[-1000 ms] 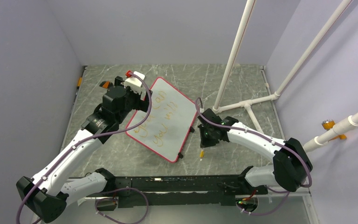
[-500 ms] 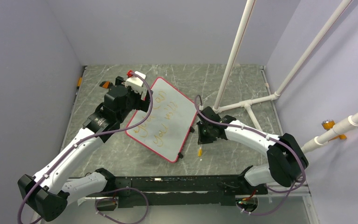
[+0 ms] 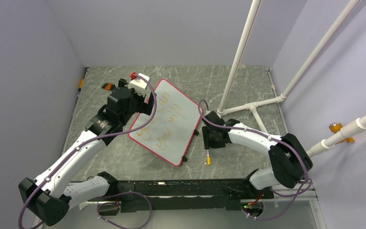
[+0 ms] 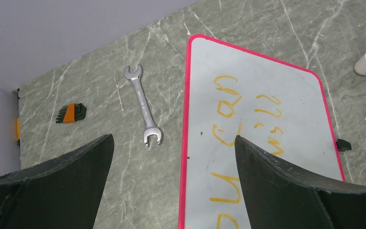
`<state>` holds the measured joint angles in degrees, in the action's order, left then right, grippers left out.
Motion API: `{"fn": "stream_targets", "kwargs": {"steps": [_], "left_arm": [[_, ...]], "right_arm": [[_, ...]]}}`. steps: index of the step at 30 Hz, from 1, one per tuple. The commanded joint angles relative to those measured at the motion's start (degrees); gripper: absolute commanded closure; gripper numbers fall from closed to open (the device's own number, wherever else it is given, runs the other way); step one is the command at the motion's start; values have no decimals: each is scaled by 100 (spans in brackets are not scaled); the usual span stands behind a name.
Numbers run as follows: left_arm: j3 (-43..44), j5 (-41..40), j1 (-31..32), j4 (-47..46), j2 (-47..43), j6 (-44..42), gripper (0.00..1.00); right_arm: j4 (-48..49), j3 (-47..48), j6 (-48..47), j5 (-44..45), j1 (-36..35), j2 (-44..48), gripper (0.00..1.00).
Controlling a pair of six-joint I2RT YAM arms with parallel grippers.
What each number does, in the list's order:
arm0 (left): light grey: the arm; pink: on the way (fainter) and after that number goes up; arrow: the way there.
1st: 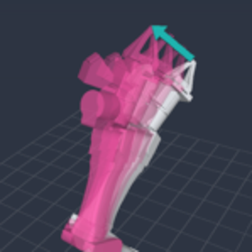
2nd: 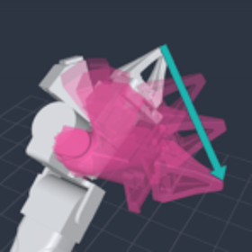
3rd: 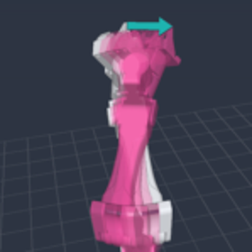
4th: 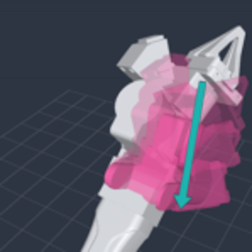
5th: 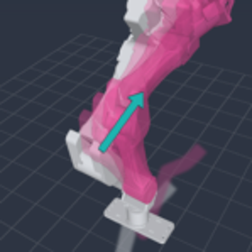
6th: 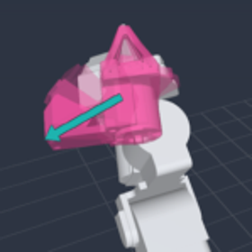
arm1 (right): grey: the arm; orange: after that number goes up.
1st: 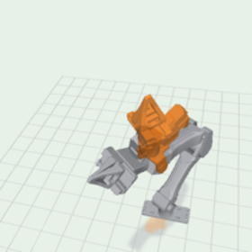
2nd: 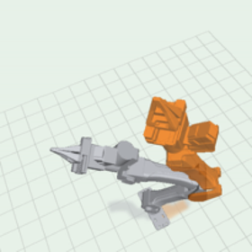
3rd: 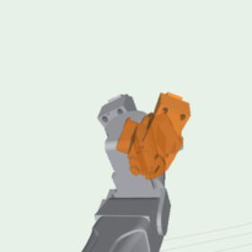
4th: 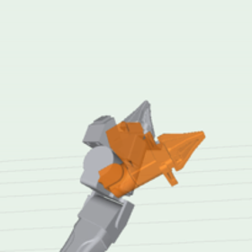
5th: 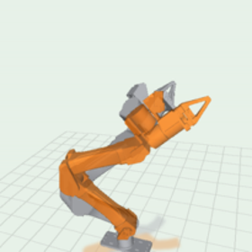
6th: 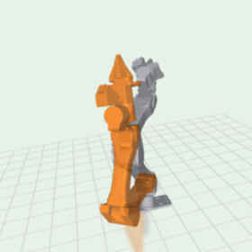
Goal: Write a sentence on the whiteboard
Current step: Put down the whiteboard marker at the center of the board.
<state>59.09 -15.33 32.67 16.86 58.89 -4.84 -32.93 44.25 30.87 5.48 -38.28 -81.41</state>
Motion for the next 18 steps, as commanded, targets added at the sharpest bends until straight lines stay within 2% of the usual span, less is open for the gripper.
{"fn": "stream_targets", "kwargs": {"steps": [1, 4, 7, 11, 18], "left_arm": [[195, 3, -32, -96, 27, 89, 1], [203, 8, -37, -89, 37, 116, 1], [198, 124, -34, -100, -22, 204, 1], [108, 270, -46, -226, -148, 242, 1], [121, 31, -46, -84, -366, 323, 1]], "right_arm": [[-127, 85, -37, 247, 28, 289, 47], [-243, 138, -74, 288, 34, 440, 39], [-301, 183, -204, 198, 30, 660, 26], [-409, 290, -433, -59, 30, 1040, 2], [-487, 600, -777, -326, 22, 2032, 0]]}}
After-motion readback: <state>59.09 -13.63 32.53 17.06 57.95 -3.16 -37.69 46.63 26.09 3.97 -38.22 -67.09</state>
